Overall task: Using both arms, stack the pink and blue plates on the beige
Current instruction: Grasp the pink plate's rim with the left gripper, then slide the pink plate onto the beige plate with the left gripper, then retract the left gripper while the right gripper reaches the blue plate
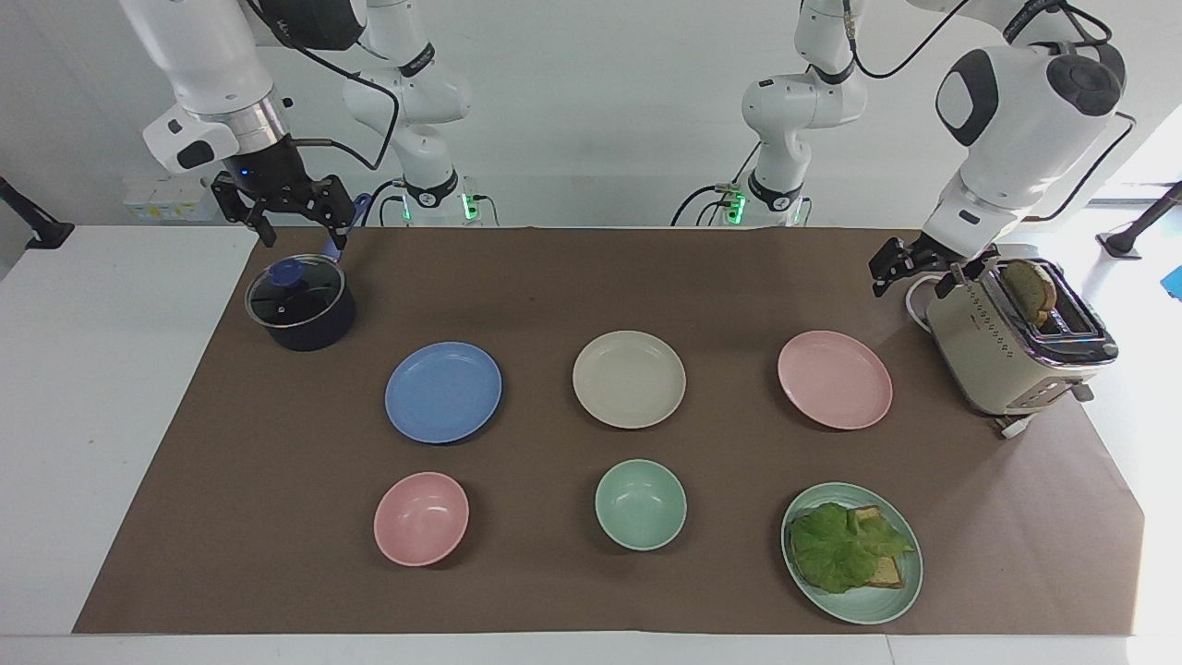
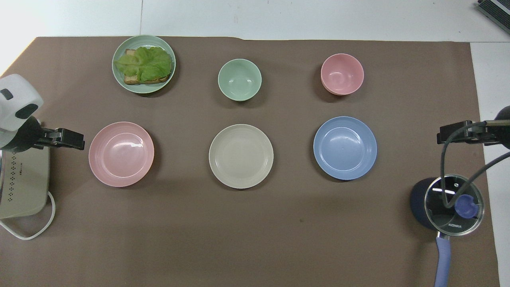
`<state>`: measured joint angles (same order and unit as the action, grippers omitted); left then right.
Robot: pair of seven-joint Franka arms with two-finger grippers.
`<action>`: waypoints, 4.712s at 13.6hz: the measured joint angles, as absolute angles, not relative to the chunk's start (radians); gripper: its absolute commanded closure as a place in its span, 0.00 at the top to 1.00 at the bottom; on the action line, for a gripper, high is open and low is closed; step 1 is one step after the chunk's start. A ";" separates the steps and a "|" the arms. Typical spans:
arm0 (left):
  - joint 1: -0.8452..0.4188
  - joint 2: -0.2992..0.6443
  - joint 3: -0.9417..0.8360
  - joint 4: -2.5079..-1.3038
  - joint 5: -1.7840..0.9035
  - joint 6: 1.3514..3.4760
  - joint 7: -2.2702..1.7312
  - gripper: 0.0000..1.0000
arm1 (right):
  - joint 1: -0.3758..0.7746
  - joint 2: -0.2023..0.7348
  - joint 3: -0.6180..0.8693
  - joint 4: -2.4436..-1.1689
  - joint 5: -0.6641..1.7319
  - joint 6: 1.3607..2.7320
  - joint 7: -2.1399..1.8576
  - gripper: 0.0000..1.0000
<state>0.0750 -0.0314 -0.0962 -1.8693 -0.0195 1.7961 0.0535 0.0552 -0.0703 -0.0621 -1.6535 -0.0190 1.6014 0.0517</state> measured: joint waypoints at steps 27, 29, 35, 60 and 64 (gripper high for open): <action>0.174 0.184 -0.114 -1.985 -0.021 1.861 -0.002 0.00 | 0.055 -0.070 -0.064 -1.654 -0.019 1.601 0.052 1.00; 0.139 0.178 -0.119 -1.885 -0.045 1.712 -0.014 0.00 | 0.055 -0.070 -0.064 -1.654 -0.019 1.601 0.052 1.00; -0.147 0.166 -0.136 -1.827 -0.152 1.684 -0.355 0.00 | 0.054 -0.070 -0.065 -1.654 -0.019 1.601 0.052 1.00; -0.028 0.206 -0.090 -1.697 0.061 1.833 -0.002 1.00 | 0.052 0.013 -0.063 -1.841 -0.017 1.898 0.050 1.00; -0.028 0.186 -0.103 -1.517 0.065 1.707 0.014 1.00 | 0.056 0.116 -0.062 -1.934 -0.002 2.082 0.031 1.00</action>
<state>-0.0282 0.1859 -0.1029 -1.5172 0.0645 1.7066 0.0140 0.0556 0.1155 -0.0619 -1.9335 -0.0019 2.0821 0.0312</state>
